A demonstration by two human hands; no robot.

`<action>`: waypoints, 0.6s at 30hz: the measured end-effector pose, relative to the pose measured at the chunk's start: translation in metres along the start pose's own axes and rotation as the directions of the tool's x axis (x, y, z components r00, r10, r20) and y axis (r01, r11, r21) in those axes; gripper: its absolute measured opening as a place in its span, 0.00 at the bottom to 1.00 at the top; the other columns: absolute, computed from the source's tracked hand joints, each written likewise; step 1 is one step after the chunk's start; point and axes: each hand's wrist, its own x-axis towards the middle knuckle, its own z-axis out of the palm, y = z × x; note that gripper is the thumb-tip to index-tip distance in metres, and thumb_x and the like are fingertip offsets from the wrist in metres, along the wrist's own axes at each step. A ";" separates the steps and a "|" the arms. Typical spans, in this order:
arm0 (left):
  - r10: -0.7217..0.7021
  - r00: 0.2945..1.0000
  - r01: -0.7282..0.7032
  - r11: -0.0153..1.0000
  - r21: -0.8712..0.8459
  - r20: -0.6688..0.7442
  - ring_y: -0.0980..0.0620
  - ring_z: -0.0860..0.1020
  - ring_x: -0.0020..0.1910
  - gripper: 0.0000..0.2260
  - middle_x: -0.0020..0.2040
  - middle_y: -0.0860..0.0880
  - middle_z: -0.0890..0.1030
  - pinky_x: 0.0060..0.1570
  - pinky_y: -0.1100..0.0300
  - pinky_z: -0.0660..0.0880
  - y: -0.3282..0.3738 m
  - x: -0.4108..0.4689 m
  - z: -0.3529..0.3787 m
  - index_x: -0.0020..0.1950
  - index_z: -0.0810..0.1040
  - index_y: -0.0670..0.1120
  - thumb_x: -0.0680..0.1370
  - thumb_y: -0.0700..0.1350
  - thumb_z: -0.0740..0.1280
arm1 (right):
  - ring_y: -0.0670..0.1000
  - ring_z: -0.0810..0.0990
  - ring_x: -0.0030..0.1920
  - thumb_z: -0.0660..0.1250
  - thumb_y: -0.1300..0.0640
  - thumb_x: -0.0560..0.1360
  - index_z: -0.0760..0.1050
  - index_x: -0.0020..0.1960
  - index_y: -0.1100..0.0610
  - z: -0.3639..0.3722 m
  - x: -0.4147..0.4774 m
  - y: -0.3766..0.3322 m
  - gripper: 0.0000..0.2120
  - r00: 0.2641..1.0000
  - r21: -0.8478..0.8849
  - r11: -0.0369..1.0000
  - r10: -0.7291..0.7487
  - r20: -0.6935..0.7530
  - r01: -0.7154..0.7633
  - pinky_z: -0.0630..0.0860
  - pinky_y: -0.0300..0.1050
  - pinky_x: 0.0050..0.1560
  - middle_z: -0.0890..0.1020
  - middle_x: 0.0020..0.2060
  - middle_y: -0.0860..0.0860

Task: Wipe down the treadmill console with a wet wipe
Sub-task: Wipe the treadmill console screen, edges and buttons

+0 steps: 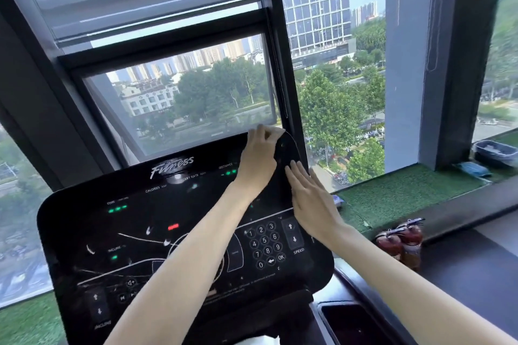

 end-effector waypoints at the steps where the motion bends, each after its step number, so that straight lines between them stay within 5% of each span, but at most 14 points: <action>1: 0.131 0.989 -0.132 0.991 0.013 0.069 0.50 0.66 0.60 0.28 0.60 0.49 0.69 0.49 0.60 0.74 0.003 -0.002 0.001 0.68 0.70 0.47 0.71 0.26 0.60 | 0.50 0.49 0.75 0.56 0.68 0.76 0.55 0.75 0.63 0.001 -0.001 0.001 0.28 1.000 -0.004 1.000 -0.008 0.018 0.008 0.46 0.47 0.75 0.57 0.75 0.57; 3: 0.212 0.971 -0.217 0.975 0.036 0.113 0.50 0.66 0.60 0.28 0.60 0.50 0.70 0.48 0.59 0.75 -0.003 0.003 -0.002 0.67 0.71 0.47 0.71 0.27 0.60 | 0.51 0.48 0.76 0.55 0.68 0.76 0.53 0.75 0.63 0.000 -0.001 0.004 0.28 0.999 -0.013 1.000 -0.019 0.042 0.020 0.45 0.47 0.76 0.55 0.75 0.57; 7: -0.036 0.999 0.037 0.999 0.026 -0.033 0.50 0.66 0.58 0.28 0.58 0.48 0.71 0.51 0.60 0.73 -0.005 0.010 -0.007 0.66 0.73 0.45 0.70 0.25 0.59 | 0.51 0.48 0.76 0.54 0.68 0.76 0.52 0.76 0.63 0.000 -0.001 0.006 0.28 0.998 -0.019 0.999 -0.029 0.054 0.030 0.44 0.47 0.76 0.53 0.76 0.57; 11: 0.347 0.921 -0.357 0.934 0.027 0.177 0.52 0.67 0.59 0.25 0.59 0.50 0.71 0.51 0.58 0.75 0.000 0.002 -0.004 0.65 0.73 0.46 0.71 0.28 0.62 | 0.50 0.47 0.76 0.54 0.68 0.76 0.52 0.76 0.63 0.000 -0.001 0.009 0.29 0.998 -0.019 0.999 -0.046 0.053 0.048 0.41 0.45 0.75 0.53 0.76 0.57; 15: 0.077 0.996 -0.080 0.994 0.073 0.036 0.49 0.67 0.58 0.28 0.57 0.48 0.71 0.53 0.55 0.74 -0.009 0.016 -0.010 0.67 0.73 0.47 0.70 0.26 0.60 | 0.51 0.48 0.76 0.54 0.68 0.75 0.51 0.76 0.62 -0.001 0.000 0.012 0.29 0.996 -0.024 0.997 -0.069 0.064 0.071 0.43 0.46 0.75 0.53 0.76 0.57; 18: 0.295 0.930 -0.307 0.951 0.022 0.217 0.50 0.67 0.57 0.24 0.57 0.49 0.72 0.52 0.54 0.75 0.006 0.000 -0.002 0.66 0.73 0.47 0.73 0.29 0.61 | 0.51 0.48 0.76 0.55 0.67 0.75 0.52 0.76 0.62 0.000 0.000 0.014 0.29 0.994 -0.022 0.997 -0.070 0.078 0.072 0.44 0.47 0.76 0.53 0.75 0.57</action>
